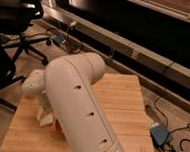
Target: Wipe the white sponge on the table
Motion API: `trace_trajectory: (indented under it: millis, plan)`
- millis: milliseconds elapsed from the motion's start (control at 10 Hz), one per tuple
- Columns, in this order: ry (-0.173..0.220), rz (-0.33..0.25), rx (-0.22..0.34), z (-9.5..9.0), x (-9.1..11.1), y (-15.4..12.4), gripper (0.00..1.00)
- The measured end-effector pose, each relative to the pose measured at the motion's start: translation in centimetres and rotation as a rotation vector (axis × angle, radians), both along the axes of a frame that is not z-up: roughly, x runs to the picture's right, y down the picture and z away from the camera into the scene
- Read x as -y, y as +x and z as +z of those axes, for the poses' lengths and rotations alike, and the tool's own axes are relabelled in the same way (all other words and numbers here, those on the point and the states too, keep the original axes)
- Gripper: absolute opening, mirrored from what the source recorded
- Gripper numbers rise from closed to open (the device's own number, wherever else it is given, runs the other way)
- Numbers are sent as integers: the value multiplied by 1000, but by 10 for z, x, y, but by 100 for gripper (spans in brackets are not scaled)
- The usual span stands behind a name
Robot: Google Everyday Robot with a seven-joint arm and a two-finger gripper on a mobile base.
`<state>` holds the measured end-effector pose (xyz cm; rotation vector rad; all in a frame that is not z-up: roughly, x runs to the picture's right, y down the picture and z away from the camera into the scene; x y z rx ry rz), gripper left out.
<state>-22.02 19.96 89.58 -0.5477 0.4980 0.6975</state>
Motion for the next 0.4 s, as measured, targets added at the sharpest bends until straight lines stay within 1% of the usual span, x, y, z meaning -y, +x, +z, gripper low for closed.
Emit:
trace_trajectory:
  millis: [300,400]
  plan:
    - [16,29,12,8,12,-28,22]
    - [18,31,15,8,13,-31,22]
